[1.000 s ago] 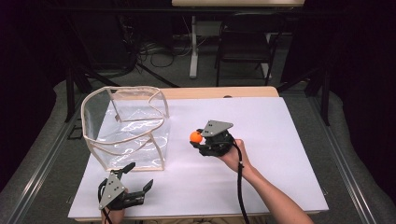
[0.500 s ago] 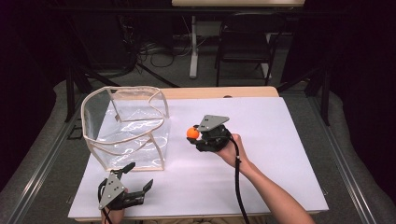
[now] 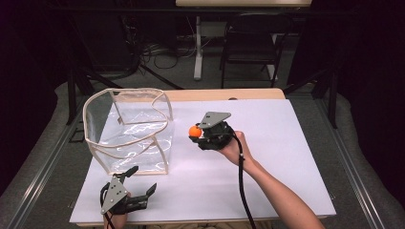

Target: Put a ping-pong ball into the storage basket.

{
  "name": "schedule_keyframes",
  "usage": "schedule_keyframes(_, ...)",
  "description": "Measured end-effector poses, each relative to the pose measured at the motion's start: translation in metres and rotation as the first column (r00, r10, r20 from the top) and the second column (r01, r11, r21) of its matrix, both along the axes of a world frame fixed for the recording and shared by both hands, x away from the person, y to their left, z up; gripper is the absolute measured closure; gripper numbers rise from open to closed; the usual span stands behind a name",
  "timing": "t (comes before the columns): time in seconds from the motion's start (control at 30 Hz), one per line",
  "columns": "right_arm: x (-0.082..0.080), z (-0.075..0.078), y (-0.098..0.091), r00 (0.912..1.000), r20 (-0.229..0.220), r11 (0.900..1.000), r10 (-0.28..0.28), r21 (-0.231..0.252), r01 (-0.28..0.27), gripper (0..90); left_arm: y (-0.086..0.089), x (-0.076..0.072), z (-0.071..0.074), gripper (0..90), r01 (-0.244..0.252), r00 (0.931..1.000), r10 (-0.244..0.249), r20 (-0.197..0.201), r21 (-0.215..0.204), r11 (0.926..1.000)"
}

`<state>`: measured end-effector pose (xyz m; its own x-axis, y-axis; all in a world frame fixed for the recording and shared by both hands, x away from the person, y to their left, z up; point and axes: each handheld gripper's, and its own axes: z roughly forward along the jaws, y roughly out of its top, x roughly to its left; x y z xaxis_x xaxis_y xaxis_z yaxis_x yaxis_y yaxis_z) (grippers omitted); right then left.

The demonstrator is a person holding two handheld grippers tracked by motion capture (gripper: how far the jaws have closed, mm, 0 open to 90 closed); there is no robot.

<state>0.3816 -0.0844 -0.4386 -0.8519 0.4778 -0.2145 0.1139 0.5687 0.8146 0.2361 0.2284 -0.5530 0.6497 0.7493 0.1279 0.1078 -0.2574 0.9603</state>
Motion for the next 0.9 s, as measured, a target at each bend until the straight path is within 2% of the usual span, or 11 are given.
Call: schedule_keyframes(0.9, 0.013, 0.023, 0.013, 0.9999, 0.013, 0.9999, 0.01, -0.013, -0.01, 51.1, 0.0, -0.001, 0.001, 15.6, 0.0, 1.0, 0.0, 0.003, -0.001, 1.0)
